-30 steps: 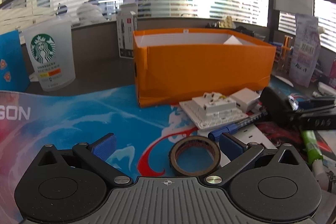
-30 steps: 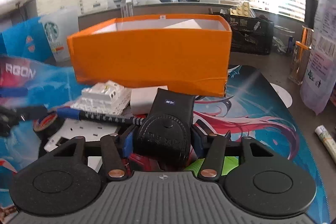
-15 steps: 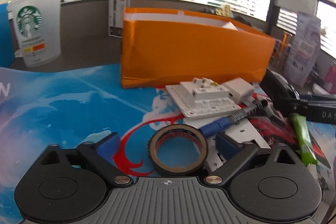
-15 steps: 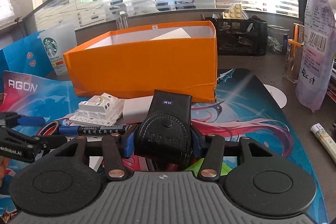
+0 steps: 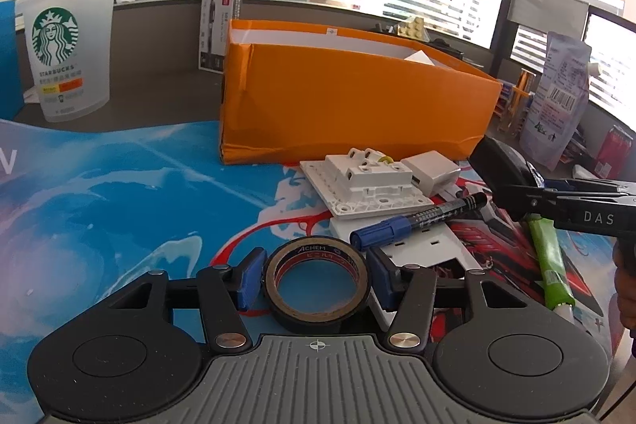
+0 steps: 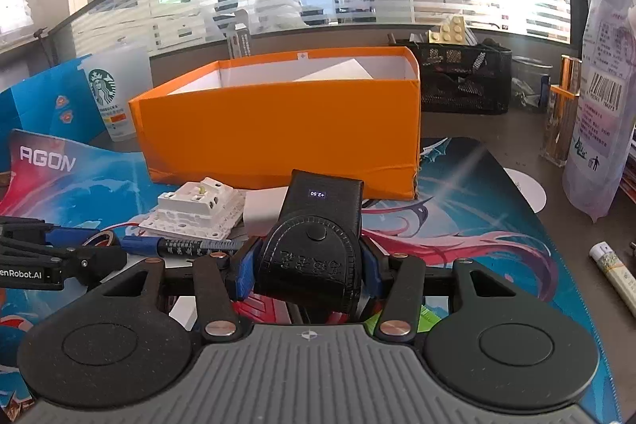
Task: Organize rigid objects
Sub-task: 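Grasp the black pouch with the right gripper while the left grasps the tape roll, then lift the black pouch and brown tape roll and carry both toward the orange box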
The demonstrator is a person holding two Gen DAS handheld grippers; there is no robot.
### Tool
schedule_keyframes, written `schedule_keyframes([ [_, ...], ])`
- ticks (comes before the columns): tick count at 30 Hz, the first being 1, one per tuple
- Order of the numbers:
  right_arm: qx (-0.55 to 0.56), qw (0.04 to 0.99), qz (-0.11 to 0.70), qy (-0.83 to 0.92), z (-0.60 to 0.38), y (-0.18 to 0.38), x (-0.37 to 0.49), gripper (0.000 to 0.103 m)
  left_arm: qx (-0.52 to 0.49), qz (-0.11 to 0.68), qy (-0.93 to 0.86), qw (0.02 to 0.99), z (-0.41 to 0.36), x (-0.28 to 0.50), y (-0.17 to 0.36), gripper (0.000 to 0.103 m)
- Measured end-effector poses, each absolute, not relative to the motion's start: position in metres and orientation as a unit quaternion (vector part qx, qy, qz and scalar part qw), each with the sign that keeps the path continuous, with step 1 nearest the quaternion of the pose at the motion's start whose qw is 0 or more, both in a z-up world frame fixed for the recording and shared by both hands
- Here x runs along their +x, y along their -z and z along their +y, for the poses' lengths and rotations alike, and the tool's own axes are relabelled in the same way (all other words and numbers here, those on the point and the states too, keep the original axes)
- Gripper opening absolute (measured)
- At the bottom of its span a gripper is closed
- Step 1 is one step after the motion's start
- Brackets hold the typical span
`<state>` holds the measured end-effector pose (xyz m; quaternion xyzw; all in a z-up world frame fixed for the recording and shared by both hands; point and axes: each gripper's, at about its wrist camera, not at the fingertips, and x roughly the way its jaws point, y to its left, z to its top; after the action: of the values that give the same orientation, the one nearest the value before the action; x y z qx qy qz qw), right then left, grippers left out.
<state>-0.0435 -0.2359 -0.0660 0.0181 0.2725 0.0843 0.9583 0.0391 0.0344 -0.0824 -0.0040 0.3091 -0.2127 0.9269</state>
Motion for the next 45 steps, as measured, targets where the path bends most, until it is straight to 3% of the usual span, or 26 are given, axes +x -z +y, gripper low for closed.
schedule_keyframes([
  [45, 0.008, 0.975, 0.189, -0.117, -0.222, 0.011, -0.084, 0.048, 0.001, 0.202, 0.205, 0.958, 0.035, -0.025, 0.005, 0.053],
])
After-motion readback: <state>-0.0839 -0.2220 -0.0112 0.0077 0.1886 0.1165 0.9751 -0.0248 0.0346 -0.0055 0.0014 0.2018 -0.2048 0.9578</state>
